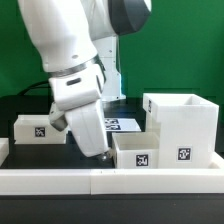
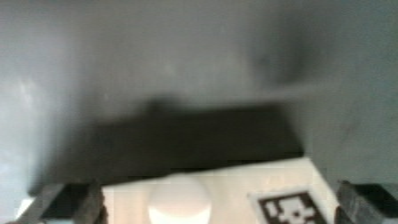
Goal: Assemble drawer
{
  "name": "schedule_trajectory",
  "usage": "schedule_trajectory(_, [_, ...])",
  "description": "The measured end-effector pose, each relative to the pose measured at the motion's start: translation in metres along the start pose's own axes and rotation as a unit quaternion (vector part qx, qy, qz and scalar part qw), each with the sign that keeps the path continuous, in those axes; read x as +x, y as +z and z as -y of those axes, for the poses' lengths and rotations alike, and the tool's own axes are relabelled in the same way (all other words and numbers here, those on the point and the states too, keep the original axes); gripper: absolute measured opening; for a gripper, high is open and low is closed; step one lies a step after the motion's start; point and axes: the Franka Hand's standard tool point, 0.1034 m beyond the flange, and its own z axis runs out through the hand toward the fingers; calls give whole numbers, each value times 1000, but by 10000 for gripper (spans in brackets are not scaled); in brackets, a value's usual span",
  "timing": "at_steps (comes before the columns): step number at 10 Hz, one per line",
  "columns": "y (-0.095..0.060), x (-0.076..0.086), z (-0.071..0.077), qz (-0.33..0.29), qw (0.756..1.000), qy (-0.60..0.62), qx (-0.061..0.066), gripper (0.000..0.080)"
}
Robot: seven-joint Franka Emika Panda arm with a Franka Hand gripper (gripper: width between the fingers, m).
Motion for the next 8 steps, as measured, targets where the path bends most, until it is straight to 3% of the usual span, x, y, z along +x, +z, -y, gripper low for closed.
schedule_trajectory(1, [3, 13, -1, -2, 1000, 4, 0, 649])
schedule_trajectory(2, [2, 15, -5, 3, 1000, 22, -14, 649])
schedule_trajectory(8, [4, 16, -7, 12, 1000, 0, -22, 649])
